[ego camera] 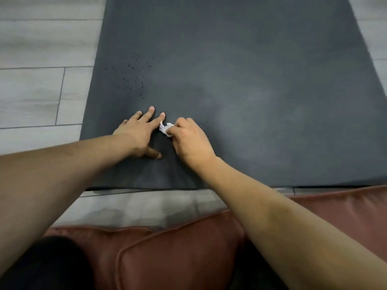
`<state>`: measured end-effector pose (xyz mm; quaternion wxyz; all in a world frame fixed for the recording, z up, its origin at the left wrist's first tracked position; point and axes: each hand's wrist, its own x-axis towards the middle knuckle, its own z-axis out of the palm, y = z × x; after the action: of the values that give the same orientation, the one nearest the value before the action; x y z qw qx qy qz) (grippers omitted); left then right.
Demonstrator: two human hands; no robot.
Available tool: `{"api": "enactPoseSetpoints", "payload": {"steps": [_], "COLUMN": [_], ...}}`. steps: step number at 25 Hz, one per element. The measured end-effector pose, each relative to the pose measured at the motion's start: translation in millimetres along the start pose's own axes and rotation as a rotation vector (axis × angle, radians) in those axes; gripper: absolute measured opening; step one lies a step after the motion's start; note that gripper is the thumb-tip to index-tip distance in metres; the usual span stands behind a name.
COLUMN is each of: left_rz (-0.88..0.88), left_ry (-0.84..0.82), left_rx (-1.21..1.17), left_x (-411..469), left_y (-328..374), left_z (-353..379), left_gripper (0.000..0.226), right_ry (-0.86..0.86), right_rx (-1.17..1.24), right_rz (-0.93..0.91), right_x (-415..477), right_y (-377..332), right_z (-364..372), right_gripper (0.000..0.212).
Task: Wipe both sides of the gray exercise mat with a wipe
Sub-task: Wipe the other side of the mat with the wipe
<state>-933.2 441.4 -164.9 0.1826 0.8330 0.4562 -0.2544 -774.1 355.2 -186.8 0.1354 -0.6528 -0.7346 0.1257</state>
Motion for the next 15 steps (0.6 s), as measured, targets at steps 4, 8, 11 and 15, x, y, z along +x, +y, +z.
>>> {"api": "enactPoseSetpoints", "payload": {"steps": [4,8,11,15], "left_rz": [0.004,0.0,-0.013,-0.052], "left_ry": [0.016,0.021,0.017,0.003], "left_rx": [-0.009,-0.014,-0.019,-0.026], "left_x": [1.5,0.5,-1.0,-1.8], "left_y": [-1.9,-1.5,1.2,5.8], "left_z": [5.0,4.9,3.2,-0.4], "left_gripper": [0.129,0.127,0.125,0.12], "right_ry": [0.092,0.292,0.214,-0.072], "right_rx": [-0.108,-0.114,-0.007,0.03], "right_rz": [0.236,0.866,0.548,-0.017], "right_x": [-16.7,-37.5,-19.7,-33.2], "right_y": [90.2,124.6,15.2,-47.0], "right_z": [-49.4,-69.0,-20.1,5.0], "right_gripper": [0.025,0.033,0.02,0.008]}}
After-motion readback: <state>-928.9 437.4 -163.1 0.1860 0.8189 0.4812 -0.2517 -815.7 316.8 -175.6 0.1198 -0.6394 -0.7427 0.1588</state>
